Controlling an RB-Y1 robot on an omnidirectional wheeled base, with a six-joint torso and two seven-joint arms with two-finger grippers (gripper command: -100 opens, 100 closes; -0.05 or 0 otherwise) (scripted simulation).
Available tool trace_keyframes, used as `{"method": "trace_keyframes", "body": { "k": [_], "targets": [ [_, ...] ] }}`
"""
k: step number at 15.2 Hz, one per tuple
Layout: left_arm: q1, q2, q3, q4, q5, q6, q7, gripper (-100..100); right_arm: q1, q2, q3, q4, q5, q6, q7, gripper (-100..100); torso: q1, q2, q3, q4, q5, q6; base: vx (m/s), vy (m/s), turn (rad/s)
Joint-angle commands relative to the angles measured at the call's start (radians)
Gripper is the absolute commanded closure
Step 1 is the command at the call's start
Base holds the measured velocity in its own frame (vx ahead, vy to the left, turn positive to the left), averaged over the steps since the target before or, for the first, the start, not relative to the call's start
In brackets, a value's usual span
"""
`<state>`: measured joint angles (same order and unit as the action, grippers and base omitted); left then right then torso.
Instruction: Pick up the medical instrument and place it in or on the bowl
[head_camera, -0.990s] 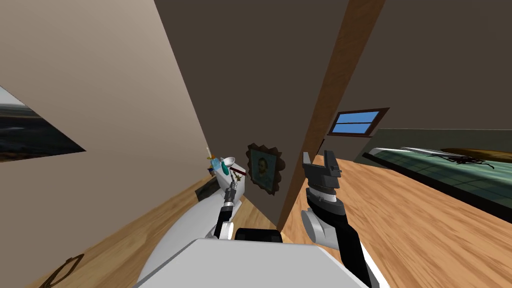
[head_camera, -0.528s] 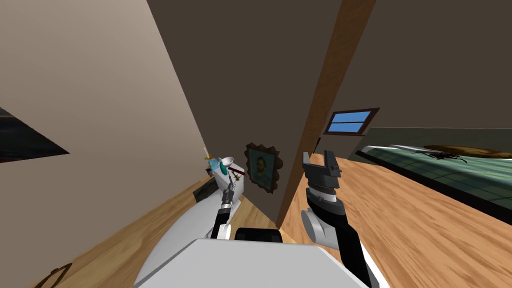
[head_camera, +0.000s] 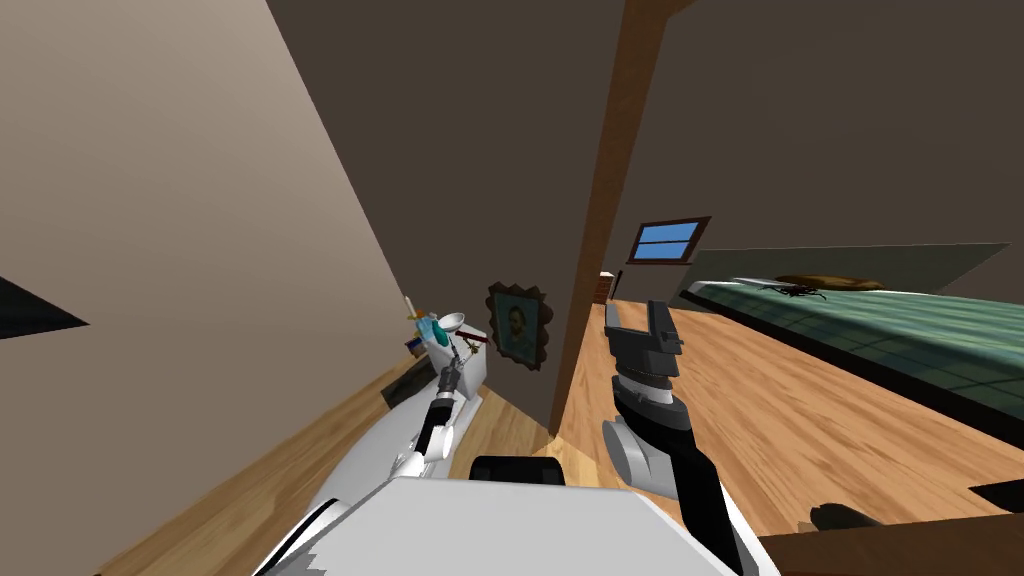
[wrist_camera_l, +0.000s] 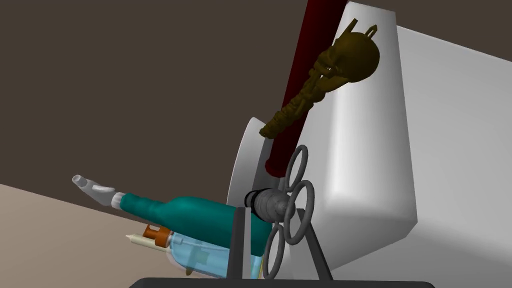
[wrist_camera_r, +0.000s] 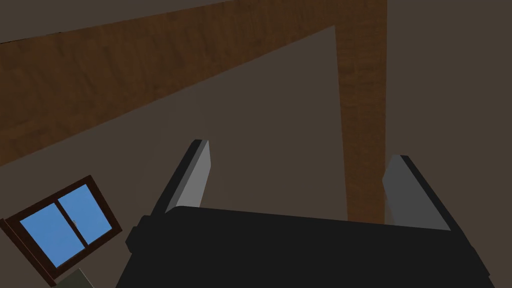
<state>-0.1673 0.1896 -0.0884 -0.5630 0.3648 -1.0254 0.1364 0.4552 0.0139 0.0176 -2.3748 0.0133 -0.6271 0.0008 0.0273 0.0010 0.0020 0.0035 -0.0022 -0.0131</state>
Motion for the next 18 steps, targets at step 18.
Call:
{"method": "trace_keyframes", "body": {
  "k": [18],
  "targets": [
    [-0.140,0.146,0.102,-0.051,0.011,0.373,-0.158,100,0.000,0.000,0.000,0.000,0.000,0.000,0.000,0,-0.003,-0.003,-0.002,-0.001,-0.001,0.001,-0.079,0.046,-0.106]
  ]
}}
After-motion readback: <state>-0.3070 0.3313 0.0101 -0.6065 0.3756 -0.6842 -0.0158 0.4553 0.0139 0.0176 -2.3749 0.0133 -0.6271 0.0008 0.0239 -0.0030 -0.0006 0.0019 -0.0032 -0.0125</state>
